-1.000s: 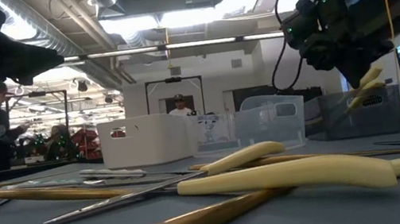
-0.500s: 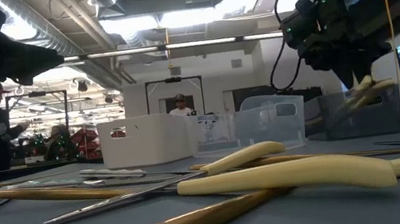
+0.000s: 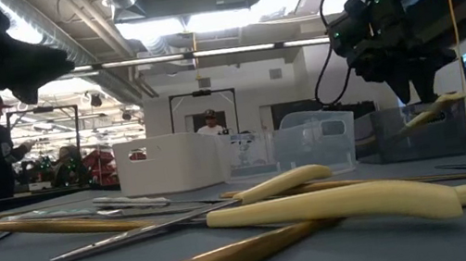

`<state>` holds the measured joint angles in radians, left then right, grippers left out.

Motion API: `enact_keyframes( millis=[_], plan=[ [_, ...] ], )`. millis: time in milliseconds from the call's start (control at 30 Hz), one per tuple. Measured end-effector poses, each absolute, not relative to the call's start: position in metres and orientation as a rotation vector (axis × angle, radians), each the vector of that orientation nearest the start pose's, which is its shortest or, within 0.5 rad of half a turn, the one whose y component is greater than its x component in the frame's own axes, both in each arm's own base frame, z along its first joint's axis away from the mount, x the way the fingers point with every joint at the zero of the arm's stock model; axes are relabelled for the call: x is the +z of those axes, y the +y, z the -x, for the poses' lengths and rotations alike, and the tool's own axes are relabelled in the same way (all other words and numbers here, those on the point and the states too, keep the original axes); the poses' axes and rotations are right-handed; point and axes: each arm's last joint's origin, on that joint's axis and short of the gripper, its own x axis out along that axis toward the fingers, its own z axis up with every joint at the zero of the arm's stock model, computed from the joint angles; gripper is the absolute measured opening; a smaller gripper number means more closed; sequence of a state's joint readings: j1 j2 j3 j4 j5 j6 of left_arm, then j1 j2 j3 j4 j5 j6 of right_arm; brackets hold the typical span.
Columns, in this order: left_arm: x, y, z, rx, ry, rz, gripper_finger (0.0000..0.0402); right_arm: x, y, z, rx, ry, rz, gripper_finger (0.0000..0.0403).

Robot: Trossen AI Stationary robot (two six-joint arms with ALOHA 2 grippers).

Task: Sort silverware by color (type)
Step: Put the gold knife into the white bin

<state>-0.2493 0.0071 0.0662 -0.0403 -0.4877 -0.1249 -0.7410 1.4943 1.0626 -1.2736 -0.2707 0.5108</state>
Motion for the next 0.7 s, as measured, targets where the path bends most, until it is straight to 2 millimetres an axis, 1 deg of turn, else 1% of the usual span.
enact_keyframes(
  millis=[167,333,533,700],
  plan=[
    [0.182,-0.009,-0.091,0.227,-0.039,0.134,0.0132,0.225,-0.152,-0.178,-0.735,1.431,-1.211,0.0174],
    [0.185,-0.010,-0.092,0.227,-0.031,0.134,0.0132,0.234,-0.149,-0.173,-0.752,1.392,-1.174,0.0175],
    [0.210,-0.011,-0.096,0.229,-0.001,0.116,0.0132,0.253,-0.141,-0.163,-0.775,1.308,-1.116,0.0175],
    [0.230,-0.014,-0.108,0.238,0.128,0.091,0.0132,0.269,-0.132,-0.153,-0.798,1.230,-1.061,0.0175]
  ],
)
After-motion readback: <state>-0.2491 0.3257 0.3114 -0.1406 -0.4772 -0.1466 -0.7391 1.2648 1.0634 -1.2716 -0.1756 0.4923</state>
